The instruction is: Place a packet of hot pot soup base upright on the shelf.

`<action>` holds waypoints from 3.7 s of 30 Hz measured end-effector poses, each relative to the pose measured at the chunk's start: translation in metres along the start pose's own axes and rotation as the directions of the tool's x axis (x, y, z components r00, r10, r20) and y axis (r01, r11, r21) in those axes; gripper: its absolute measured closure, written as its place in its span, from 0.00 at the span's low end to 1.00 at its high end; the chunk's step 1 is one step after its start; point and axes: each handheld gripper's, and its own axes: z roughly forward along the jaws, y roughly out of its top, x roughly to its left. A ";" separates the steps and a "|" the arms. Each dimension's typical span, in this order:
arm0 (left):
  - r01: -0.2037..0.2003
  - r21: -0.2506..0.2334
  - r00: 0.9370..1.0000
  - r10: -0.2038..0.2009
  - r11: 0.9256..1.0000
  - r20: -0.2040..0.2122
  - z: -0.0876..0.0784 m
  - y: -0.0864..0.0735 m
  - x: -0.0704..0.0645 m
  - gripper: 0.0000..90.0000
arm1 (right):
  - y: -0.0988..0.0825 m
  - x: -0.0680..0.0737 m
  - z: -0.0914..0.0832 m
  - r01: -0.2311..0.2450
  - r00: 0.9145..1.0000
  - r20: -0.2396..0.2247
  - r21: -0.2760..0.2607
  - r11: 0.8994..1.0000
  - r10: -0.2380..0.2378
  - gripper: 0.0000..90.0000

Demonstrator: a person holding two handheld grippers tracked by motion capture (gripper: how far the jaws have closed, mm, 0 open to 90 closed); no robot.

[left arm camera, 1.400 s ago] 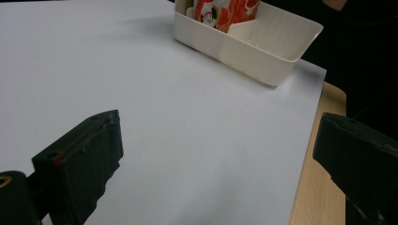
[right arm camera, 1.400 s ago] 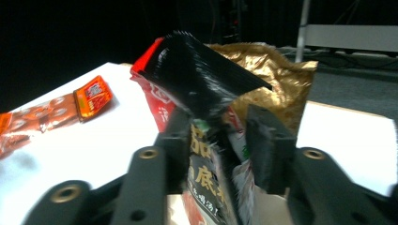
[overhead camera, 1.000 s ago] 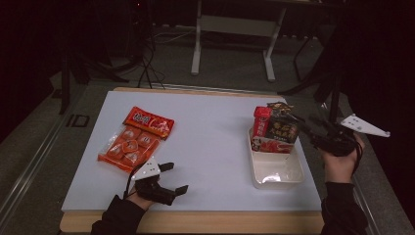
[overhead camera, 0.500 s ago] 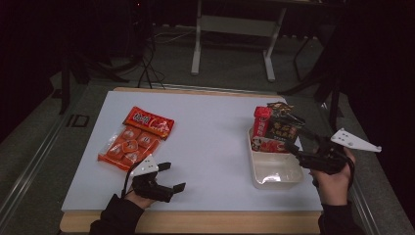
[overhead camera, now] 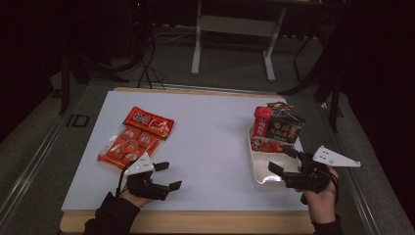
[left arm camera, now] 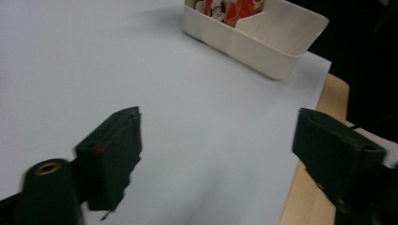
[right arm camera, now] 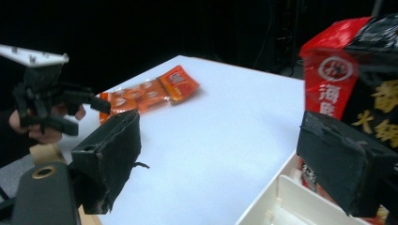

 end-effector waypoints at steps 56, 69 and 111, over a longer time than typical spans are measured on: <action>0.284 0.191 0.796 -0.120 0.940 -0.594 -0.068 -0.026 0.188 1.00 | -0.012 0.011 0.018 0.053 0.992 -0.121 0.057 0.997 -0.046 0.16; 0.273 0.254 0.799 -0.071 0.928 -0.598 -0.055 -0.018 0.189 1.00 | -0.013 0.012 0.020 0.050 0.991 -0.130 0.061 0.997 -0.042 0.17; 0.228 0.259 0.860 -0.069 0.939 -0.506 -0.001 0.010 0.160 1.00 | -0.014 0.014 0.023 0.047 0.989 -0.146 0.073 0.996 -0.036 0.17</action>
